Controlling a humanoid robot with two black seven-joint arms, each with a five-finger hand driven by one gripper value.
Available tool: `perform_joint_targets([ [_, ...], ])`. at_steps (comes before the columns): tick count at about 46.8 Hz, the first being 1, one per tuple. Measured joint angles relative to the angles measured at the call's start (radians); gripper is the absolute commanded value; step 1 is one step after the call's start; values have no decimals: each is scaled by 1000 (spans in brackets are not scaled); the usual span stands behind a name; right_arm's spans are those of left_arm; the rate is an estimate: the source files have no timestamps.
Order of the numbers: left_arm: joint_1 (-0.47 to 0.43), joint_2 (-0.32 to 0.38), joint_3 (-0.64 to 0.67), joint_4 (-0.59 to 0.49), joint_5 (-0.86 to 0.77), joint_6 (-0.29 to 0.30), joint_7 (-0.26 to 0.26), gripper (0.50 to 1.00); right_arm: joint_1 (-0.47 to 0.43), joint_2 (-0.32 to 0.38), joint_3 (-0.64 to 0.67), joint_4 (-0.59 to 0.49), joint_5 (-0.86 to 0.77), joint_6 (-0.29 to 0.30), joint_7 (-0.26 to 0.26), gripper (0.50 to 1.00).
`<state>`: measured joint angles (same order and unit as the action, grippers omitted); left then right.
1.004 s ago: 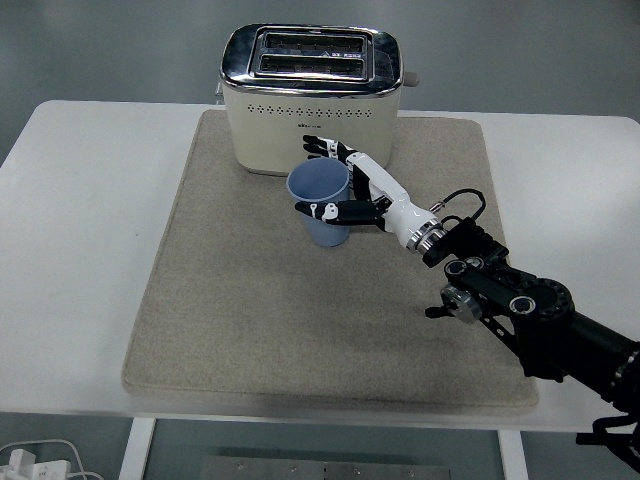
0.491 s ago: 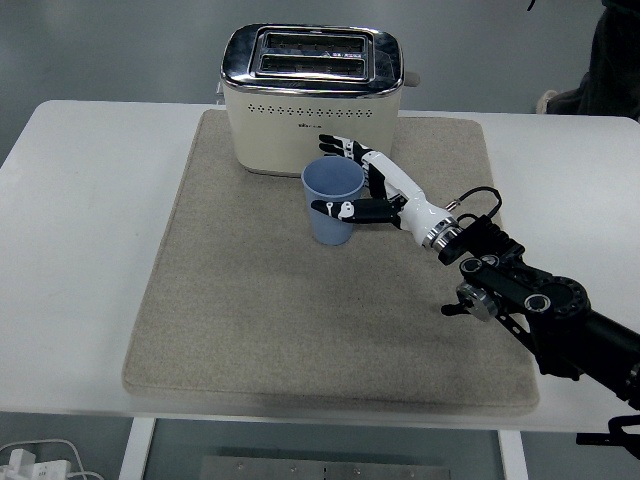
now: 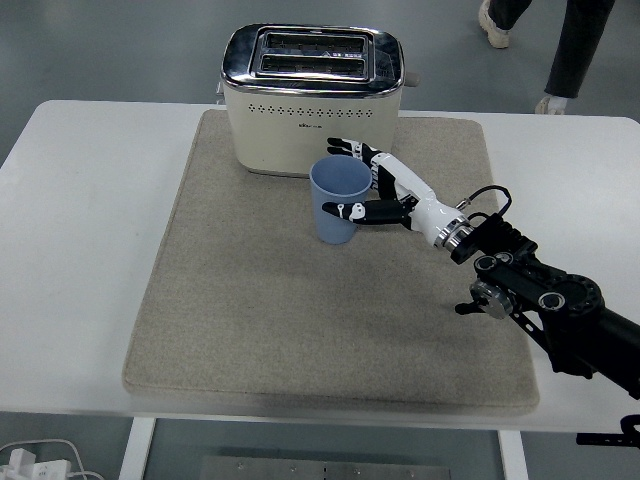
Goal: Put the water cup in front of the bread machine
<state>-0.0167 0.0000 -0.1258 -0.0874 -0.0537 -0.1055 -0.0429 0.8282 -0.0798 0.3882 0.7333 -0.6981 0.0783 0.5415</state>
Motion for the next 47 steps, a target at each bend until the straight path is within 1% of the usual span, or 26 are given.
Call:
perform_joint_targets([
  [18,0,0,0,0,0,0,0,1000,2,-4,0,2,-1,27,0,926],
  [25,0,0,0,0,0,0,0,1000,3,-26,0,2,-1,28,0,926],
  [32,0,0,0,0,0,0,0,1000,5,-31,1,4,-1,29,0,926],
  [47,0,0,0,0,0,0,0,1000,5,-48,0,15,-2,54,0,926],
])
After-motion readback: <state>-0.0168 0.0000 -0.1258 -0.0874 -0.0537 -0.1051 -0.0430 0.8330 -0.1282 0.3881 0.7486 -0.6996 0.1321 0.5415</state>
